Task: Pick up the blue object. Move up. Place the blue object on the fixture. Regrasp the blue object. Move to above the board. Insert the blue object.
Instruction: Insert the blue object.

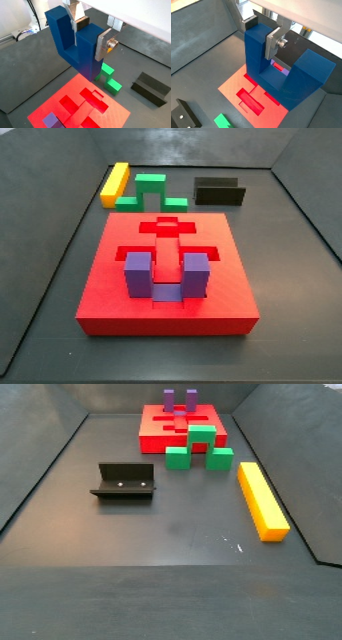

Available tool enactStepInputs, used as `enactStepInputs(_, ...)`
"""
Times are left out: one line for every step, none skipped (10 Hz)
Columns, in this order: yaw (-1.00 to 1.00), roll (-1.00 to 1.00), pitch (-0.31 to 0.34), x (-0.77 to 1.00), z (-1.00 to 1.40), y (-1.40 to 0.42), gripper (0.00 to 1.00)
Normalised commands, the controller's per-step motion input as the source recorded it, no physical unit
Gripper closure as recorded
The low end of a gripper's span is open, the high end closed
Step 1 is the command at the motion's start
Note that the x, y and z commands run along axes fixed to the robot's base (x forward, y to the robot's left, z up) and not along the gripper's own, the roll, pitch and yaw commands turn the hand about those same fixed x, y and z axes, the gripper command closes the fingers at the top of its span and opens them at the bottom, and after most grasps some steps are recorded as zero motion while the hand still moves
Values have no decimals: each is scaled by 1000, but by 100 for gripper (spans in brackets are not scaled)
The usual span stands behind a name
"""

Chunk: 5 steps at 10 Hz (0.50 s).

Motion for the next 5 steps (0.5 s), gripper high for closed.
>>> enactStepInputs(23,-156,-80,529,-797,351,100)
enactStepInputs(0,-229,-123,534,-646,349,100)
enactStepInputs(0,-239,-179,549,-551,289,100)
enactStepInputs(-9,-203,-166,549,-600,334,100)
enactStepInputs(0,-181,-211,380,-620,274,100)
